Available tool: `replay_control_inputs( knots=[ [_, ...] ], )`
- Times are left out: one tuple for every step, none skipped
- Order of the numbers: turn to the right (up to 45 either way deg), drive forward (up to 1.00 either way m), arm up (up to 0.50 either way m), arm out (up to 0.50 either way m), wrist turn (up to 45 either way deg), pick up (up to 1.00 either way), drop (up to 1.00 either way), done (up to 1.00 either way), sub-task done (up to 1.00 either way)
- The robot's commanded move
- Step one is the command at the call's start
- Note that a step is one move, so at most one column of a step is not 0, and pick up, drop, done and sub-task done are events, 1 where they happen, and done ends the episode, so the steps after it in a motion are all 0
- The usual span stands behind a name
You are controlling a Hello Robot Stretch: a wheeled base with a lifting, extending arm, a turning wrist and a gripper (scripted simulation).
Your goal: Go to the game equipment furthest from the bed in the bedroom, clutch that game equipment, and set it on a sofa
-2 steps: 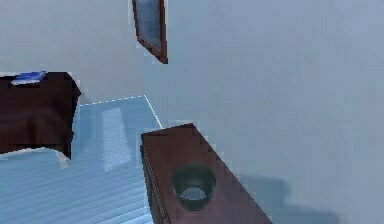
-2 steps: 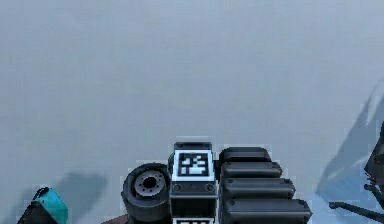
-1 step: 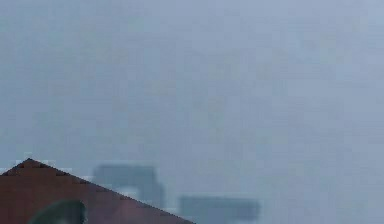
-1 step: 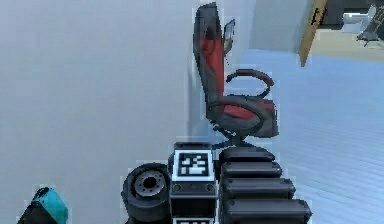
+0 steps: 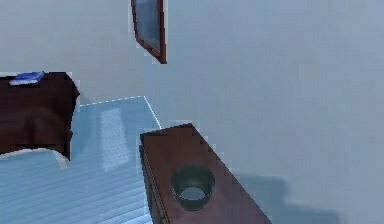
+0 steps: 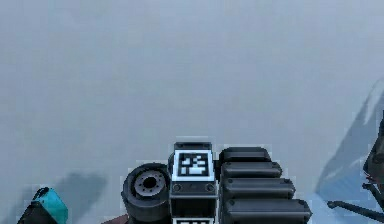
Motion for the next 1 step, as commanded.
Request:
replay_control_inputs(
  knots=[
    [45.0, 0.0, 0.0, 0.0, 0.0, 0.0, 0.0, 0.0, 0.0]
  ],
)
